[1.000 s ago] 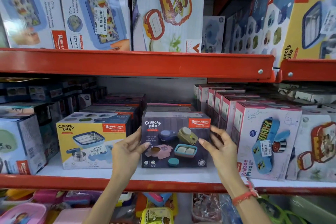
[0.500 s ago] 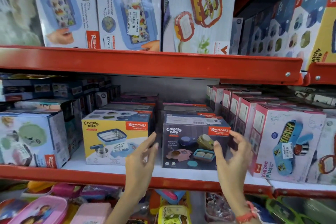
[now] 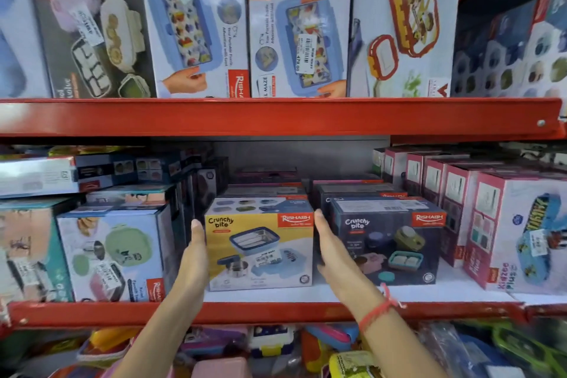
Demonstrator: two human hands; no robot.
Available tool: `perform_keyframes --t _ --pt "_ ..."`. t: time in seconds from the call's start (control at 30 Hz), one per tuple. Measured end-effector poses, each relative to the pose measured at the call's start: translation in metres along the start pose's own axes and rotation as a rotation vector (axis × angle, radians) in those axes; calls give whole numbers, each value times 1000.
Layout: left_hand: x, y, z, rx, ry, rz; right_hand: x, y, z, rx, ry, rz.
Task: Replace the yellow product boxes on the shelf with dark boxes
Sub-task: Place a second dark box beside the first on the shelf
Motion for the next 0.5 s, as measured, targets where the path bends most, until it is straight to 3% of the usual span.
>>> perform_keyframes --t 0.1,0.23,0.33,0.5 --pt "1 0 -7 -111 89 31 -5 -6 4 11 -103 40" --pt "5 4 -32 -40 188 129 -13 0 -5 96 -210 -99" --pt "14 4 -49 -2 191 159 -26 5 -10 107 -168 -194" --pt "24 1 -44 -93 95 291 -36 2 -2 75 -23 -416"
Point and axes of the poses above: each hand's wrist, its own y-axis away from the middle knuckle, its own z-axis out of the palm, x = y × z, the point moved 3 cm from there along -y, towards the middle knuckle, and after that the axes turned 9 degrees about -y, right-handed, at the moved point
